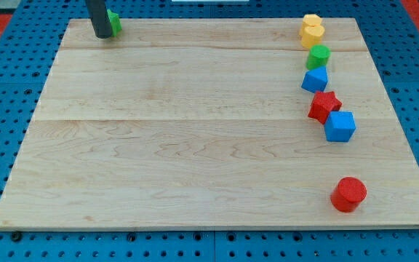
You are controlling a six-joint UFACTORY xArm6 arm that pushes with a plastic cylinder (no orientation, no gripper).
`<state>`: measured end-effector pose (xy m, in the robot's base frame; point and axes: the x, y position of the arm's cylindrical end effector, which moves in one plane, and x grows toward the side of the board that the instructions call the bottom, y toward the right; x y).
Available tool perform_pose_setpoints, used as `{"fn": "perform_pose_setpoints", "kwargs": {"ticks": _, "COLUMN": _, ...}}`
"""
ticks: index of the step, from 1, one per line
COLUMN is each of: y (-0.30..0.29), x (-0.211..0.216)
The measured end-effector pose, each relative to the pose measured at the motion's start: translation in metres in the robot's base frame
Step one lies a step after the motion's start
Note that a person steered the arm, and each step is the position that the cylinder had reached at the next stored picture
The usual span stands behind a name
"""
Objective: Push the yellow hexagon slightly right
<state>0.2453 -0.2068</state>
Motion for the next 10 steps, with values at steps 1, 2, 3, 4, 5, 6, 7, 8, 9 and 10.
{"fn": "perform_pose_setpoints", "kwargs": {"ticks": 1, "y": -0.003, "x": 0.021}}
{"fn": "perform_pose_setpoints", "kwargs": {"ticks": 2, "y": 0.099, "x": 0.016}}
{"fn": "perform_pose_setpoints", "kwargs": {"ticks": 3, "y": 0.149, "x": -0.006}}
{"fn": "perform_pose_setpoints", "kwargs": {"ticks": 4, "y": 0.169, "x": -0.034}}
{"fn": "perform_pose_setpoints", "kwargs": {"ticks": 5, "y": 0.228, "x": -0.052}}
{"fn": "perform_pose_setpoints", "kwargs": {"ticks": 6, "y": 0.262, "x": -0.052}}
{"fn": "perform_pose_setpoints", "kwargs": {"ticks": 7, "y": 0.303, "x": -0.054}}
{"fn": "perform_pose_setpoints", "kwargs": {"ticks": 8, "y": 0.32, "x": -0.054}}
{"fn": "perform_pose_setpoints", "kwargs": {"ticks": 9, "y": 0.344, "x": -0.054}}
{"fn": "perform_pose_setpoints", "kwargs": {"ticks": 10, "y": 0.367, "x": -0.054}}
